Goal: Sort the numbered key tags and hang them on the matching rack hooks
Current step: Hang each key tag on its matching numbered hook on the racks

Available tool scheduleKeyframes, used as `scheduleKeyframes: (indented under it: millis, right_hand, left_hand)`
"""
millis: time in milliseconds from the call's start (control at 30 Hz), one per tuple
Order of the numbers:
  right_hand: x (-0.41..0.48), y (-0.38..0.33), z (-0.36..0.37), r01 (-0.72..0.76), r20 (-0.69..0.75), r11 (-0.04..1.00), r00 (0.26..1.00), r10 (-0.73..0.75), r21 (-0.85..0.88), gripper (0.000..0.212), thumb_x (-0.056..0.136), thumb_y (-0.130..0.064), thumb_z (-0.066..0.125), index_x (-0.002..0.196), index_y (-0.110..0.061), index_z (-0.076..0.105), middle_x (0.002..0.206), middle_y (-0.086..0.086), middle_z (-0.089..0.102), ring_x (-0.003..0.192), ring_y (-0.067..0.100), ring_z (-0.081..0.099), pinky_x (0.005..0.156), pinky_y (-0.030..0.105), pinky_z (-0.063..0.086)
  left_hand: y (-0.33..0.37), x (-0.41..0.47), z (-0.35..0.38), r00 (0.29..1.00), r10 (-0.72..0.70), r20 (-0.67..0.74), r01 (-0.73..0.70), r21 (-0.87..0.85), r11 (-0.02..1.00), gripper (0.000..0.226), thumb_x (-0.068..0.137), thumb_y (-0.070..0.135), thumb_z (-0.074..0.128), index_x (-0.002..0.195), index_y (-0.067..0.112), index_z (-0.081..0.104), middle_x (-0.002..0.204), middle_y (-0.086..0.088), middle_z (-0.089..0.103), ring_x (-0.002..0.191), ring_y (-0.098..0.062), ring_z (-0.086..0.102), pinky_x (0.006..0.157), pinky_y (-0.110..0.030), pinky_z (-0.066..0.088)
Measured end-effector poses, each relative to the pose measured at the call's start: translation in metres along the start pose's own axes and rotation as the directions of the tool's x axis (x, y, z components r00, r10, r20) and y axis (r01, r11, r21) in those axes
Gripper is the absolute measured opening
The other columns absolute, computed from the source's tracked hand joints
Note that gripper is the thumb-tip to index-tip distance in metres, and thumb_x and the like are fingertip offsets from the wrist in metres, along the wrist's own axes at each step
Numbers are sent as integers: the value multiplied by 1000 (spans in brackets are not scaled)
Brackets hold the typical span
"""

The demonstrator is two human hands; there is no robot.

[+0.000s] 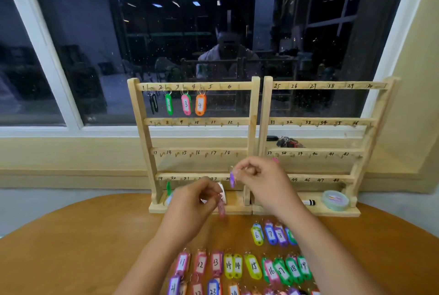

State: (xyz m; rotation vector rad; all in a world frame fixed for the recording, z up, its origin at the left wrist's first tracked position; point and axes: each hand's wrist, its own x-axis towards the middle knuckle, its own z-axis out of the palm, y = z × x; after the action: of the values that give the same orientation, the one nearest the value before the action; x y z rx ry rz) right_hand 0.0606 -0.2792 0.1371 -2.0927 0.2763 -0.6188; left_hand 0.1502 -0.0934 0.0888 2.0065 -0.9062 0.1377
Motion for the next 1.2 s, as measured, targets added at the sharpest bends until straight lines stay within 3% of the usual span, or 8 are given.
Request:
scheduleKeyframes:
  millis: [200, 367, 533, 700, 800, 900, 1067, 1200]
  right_hand:
    - [33, -69, -19, 124, -132, 992, 984, -118, 39, 10, 99, -32, 73, 90, -32, 76, 69, 5, 71, 68, 21, 70, 69, 26, 51]
    - [65, -102, -27, 229, -263, 973, 941, -211, 39, 12, 98, -25, 72, 88, -27, 79, 65, -8, 71, 64, 8, 67, 67, 28, 57]
    - [84, -123, -30, 214, -305, 976, 928, -212, -26, 23, 96, -20, 68, 75, -24, 77, 55, -14, 66, 52, 3, 60, 55, 20, 49]
    - [95, -128, -25, 150, -306, 983, 936, -175, -104, 29, 88, -17, 61, 63, -25, 75, 59, -10, 69, 58, 9, 65, 64, 39, 61]
    - [98, -129, -25, 135, -342, 976, 921, -188, -173, 32, 90, -17, 61, 62, -27, 73, 57, -12, 68, 58, 13, 67, 62, 39, 61]
    - [100, -128, -22, 123, -364, 956, 906, -218, -268, 32, 89, -13, 58, 62, -23, 72, 58, -5, 67, 58, 16, 66, 57, 39, 59]
    - [95, -118, -23, 176, -340, 927, 894, -291, -330, 19, 98, -22, 61, 82, -28, 69, 61, -7, 64, 58, 17, 61, 54, 36, 53]
    - [82, -102, -26, 235, -336, 934, 886, -320, -270, 11, 100, -23, 64, 94, -31, 68, 57, -10, 61, 68, 21, 67, 76, 39, 59]
  left_hand:
    - [30, 21, -33, 999, 22, -32, -23, -48, 999, 20, 94, 12, 79, 90, 31, 72, 82, 16, 78, 84, -7, 74, 74, -21, 56]
    - [52, 35, -50, 995, 52, -80, -57, -54, 997, 19, 94, 12, 81, 91, 29, 72, 81, 19, 78, 84, -3, 75, 80, -28, 60]
    - [65, 51, -60, 985, 87, -152, -104, -112, 988, 19, 94, 12, 81, 96, 29, 73, 84, 18, 79, 86, -3, 76, 86, -41, 62]
    - [76, 70, -72, 962, 135, -238, -153, -61, 986, 17, 93, 16, 83, 98, 28, 73, 85, 18, 79, 85, -1, 74, 80, -24, 58]
    - [87, 83, -81, 942, 159, -295, -174, -26, 984, 16, 92, 17, 84, 94, 28, 73, 84, 18, 77, 84, 2, 73, 74, -8, 49]
    - [100, 98, -88, 920, 170, -353, -184, -7, 983, 14, 93, 21, 83, 96, 30, 73, 84, 19, 77, 85, 4, 72, 74, -5, 48]
    - [114, 125, -93, 879, 189, -438, -215, -11, 976, 9, 96, 23, 79, 98, 29, 72, 89, 18, 77, 85, 1, 73, 79, -24, 60]
    - [119, 141, -92, 870, 180, -459, -188, 27, 982, 10, 96, 24, 79, 98, 31, 72, 87, 19, 76, 85, 3, 73, 83, -36, 64]
